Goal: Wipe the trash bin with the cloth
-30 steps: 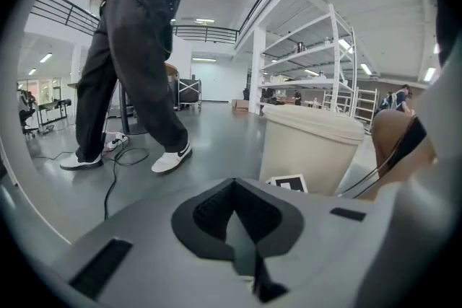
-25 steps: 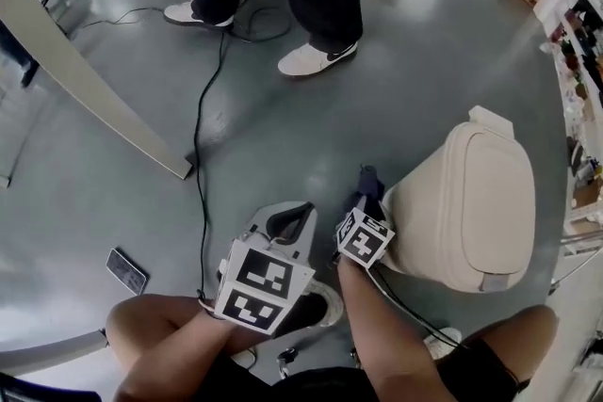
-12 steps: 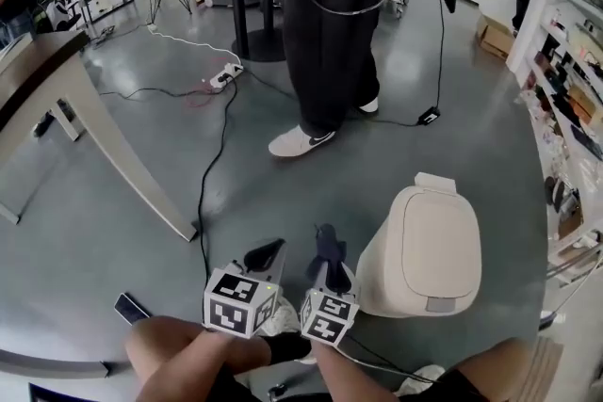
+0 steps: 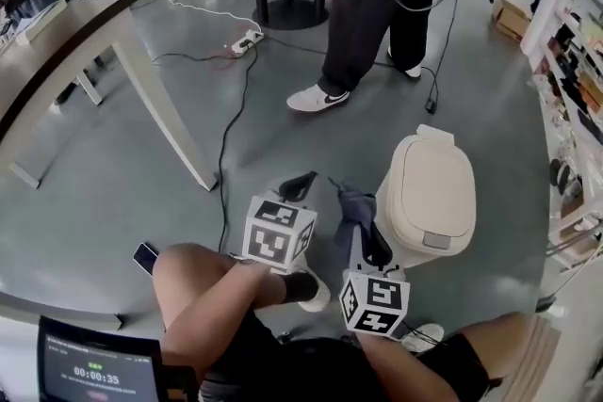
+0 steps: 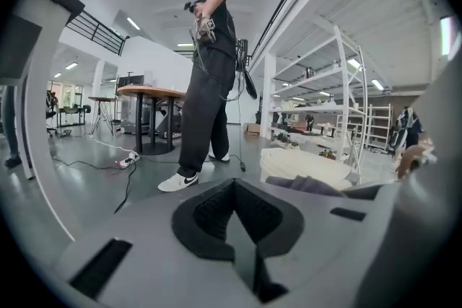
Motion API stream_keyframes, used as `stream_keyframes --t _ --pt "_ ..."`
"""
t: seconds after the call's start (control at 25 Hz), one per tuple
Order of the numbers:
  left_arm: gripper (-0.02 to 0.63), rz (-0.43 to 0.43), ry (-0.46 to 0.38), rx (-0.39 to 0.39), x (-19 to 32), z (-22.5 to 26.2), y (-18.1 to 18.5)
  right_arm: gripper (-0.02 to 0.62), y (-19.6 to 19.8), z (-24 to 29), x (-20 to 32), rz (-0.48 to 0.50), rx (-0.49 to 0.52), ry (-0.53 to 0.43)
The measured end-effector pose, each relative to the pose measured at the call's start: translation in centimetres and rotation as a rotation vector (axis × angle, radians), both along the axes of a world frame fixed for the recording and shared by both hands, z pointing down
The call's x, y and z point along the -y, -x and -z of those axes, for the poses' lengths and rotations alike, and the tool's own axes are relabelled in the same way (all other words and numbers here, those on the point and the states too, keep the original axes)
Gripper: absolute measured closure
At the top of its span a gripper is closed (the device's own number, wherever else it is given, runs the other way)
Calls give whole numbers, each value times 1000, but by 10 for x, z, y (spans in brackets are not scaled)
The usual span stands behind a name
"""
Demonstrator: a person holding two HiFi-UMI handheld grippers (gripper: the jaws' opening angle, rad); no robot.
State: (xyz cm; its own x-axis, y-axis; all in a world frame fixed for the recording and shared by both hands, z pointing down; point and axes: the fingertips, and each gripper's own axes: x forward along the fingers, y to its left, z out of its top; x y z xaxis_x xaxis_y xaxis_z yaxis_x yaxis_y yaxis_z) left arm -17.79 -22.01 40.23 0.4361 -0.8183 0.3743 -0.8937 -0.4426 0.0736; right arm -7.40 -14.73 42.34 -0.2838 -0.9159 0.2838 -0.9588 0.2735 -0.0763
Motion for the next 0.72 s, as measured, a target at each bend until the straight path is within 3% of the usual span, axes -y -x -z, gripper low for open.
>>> stream_keyframes --t 0.2,0.32,0.4,0.48,0.6,0.72 --pt "609 -25 -78 83 -10 9 -33 515 -74 61 -16 77 -162 -96" --pt "609 -85 -96 49 -35 24 -81 515 -129 99 -28 64 -144 -116" --pt "609 -121 -119 39 -47 32 -97 515 -149 121 -37 33 -128 -185" --pt "609 -149 -141 21 -57 41 -111 515 -166 129 -48 -2 -188 -243" --pt "609 -159 -151 -29 -75 54 -126 515 -192 115 -59 -63 -241 -239" --pt "609 -156 -165 -70 -86 67 -137 515 -218 105 -63 -136 -193 -210"
